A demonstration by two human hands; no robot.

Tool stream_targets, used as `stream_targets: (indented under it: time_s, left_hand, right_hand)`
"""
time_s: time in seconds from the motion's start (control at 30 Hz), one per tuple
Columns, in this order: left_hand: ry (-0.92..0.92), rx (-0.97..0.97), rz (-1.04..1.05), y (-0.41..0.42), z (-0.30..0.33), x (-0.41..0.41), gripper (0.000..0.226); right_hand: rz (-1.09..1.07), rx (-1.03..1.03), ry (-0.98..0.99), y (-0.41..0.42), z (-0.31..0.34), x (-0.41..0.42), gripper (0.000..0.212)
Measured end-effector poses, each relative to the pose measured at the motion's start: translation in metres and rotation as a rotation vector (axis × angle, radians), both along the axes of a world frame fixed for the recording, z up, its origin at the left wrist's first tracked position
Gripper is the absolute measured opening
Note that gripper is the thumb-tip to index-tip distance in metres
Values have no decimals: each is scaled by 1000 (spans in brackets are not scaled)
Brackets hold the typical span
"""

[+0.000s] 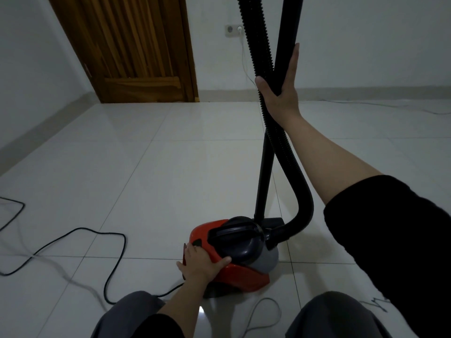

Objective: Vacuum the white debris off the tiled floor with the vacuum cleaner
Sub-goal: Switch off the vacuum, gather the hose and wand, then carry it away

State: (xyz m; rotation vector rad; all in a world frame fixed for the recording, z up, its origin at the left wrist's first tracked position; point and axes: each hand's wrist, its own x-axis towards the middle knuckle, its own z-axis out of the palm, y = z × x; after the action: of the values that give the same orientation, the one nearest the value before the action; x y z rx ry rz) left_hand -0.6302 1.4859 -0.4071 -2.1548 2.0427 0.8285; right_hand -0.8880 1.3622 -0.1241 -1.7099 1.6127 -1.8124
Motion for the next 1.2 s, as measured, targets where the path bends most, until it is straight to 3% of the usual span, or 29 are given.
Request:
stream_targets:
  time_s: [0.1,0.2,0.27,0.43,0.53,0.73,0.97,1.2]
  left_hand:
    - [53,-51,31,4,0,-4,131]
    - [171,-282,-79,5,-6,-5,127]
    - [214,-369,-226,3,-9,-7,110]
    - [274,-541,-269,-18,1,-15,57]
    - [258,-456,-443,-37,13,-23,39]
    - [92,-276,-659,-64,33,-30,35]
    - [127,-256,-520,-75,99,-3,36]
    - [85,-207,-378,-79,240,50,31]
  right_hand:
    - [-9,-16,12,3,-1,1,95]
    - [-21,-16,2,4,-2,0,95]
    - [-17,-23,-9,4,-2,0,96]
    - [-13,-41,-8,4,-2,1,94]
    - [-20,-42,-14,2,-2,1,94]
    - [-65,-54,-10,-7,-2,1,93]
    - [-192,-241,29,-29,75,10,86]
    - [-171,-230,-1,-72,226,69,90]
